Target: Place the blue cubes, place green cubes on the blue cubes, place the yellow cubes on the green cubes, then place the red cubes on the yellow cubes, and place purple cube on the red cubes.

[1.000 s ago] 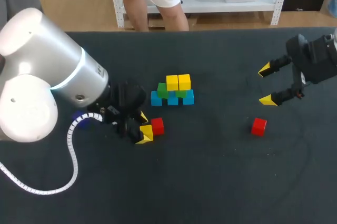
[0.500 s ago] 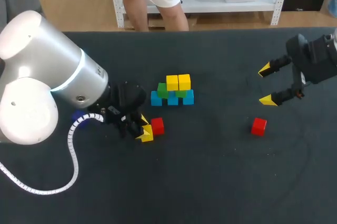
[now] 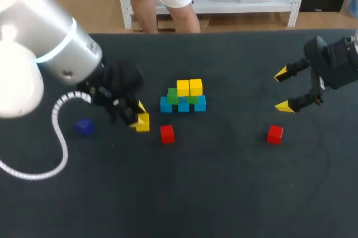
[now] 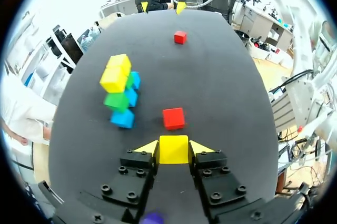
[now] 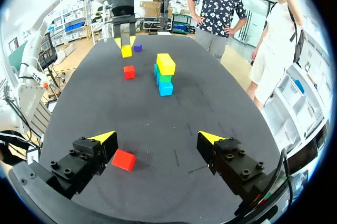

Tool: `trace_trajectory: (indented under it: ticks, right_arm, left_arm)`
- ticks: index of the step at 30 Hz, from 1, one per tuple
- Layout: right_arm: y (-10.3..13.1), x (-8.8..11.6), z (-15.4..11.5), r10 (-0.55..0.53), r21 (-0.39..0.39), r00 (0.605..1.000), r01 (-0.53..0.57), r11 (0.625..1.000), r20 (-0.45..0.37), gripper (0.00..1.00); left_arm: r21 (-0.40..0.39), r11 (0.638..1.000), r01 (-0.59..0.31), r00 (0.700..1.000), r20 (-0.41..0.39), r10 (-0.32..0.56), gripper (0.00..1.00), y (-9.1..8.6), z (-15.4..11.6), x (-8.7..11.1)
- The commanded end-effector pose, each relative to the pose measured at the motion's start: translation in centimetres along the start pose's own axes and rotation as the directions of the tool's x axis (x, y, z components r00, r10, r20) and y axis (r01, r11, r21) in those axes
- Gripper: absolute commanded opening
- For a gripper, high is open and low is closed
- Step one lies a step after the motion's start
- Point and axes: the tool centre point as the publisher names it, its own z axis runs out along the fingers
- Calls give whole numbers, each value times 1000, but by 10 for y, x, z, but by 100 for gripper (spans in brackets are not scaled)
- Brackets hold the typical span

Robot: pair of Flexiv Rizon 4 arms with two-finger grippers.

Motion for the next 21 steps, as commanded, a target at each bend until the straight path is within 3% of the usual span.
trace_trajectory:
  ticks: [1,10,21]
  right_arm:
    - [0,0,1,-1,0,1000,1,1000,3,100]
    - [0,0,1,-1,0,1000,1,1000,3,100]
    - [0,0,1,-1,0,1000,1,1000,3,100]
  left_arm:
    - [17,1000,-15,1000,-10,15,0,19,-12,-5]
    - [-5,999,-38,999,-6,38,0,54,-20,-6]
    - [2,999,-42,999,21,42,0,80,-12,-13]
